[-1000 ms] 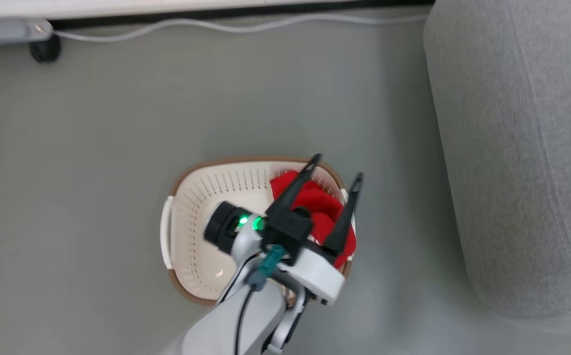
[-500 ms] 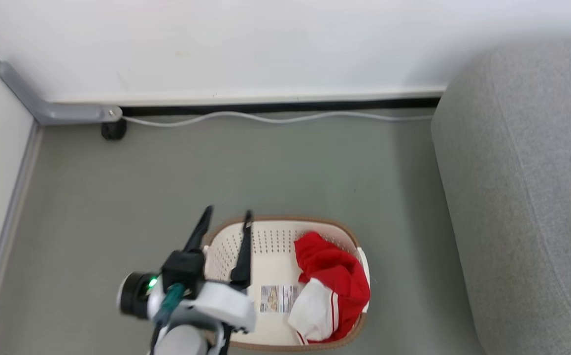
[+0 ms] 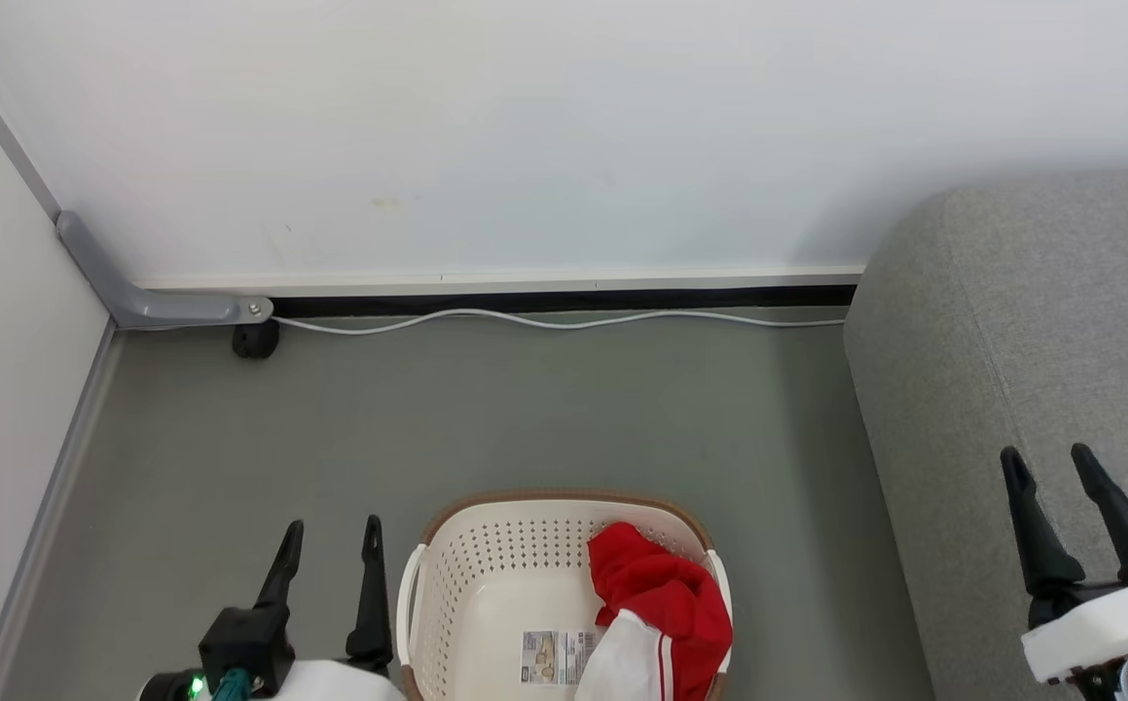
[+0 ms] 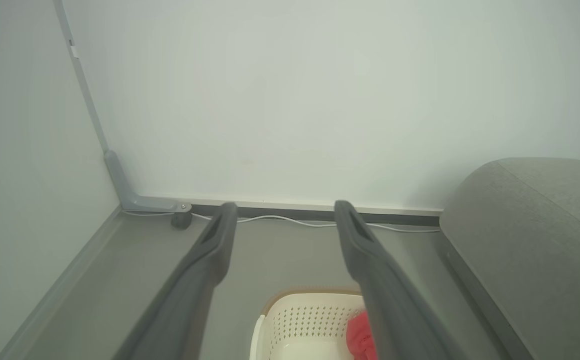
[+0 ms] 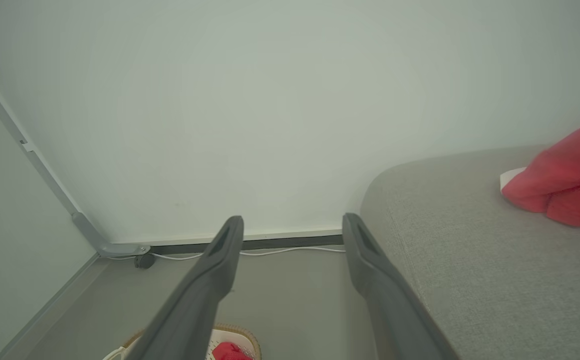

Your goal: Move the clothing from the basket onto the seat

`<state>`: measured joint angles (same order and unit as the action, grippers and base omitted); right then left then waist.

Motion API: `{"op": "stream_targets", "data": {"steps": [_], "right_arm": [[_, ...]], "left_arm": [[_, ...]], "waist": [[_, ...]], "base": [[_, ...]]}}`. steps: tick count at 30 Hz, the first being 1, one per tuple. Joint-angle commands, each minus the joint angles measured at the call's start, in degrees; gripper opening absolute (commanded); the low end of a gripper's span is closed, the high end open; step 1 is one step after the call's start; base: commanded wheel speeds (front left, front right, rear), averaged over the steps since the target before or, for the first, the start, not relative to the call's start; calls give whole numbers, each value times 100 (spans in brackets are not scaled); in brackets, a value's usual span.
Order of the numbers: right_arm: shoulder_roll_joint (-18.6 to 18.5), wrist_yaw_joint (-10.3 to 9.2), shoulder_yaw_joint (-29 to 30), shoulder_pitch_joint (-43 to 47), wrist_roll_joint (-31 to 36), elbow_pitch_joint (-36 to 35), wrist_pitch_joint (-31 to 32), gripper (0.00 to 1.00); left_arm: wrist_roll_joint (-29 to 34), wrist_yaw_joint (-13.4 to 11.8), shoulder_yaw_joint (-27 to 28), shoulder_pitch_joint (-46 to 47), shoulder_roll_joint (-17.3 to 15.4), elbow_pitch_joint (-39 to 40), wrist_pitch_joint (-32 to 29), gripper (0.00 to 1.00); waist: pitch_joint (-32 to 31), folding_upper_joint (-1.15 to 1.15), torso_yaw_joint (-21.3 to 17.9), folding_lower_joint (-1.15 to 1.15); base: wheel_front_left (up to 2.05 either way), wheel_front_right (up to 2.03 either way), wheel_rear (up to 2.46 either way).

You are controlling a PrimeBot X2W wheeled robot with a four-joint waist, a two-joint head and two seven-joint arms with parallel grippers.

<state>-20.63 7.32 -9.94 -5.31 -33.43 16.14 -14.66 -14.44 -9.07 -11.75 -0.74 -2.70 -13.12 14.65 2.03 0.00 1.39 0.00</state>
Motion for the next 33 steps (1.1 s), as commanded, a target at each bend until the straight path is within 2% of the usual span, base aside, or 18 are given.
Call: {"op": "stream_targets", "data": {"steps": [1,13,26,33], "right_arm": [[-75,17,-85,80,127,-67,-34,100],[114,17,-70,456,482,-21,-34,100],[139,17,-146,383,533,-61,-34,100],[-13,17,-105,266,486,-298,-34,100]], "left_arm": [[41,36,265,-37,-19,170,35,100],[-39,116,415,-455,-18,162,35,100],[-55,107,367,-424,-18,137,35,100],[-153,-49,57,-274,-18,72,35,100]], "waist": [[-91,0,-13,0],[-252,0,-4,0],[-184,0,-83,0],[182,0,-120,0]], "base": [[0,0,0],[0,0,0],[0,0,0],[0,0,0]]}}
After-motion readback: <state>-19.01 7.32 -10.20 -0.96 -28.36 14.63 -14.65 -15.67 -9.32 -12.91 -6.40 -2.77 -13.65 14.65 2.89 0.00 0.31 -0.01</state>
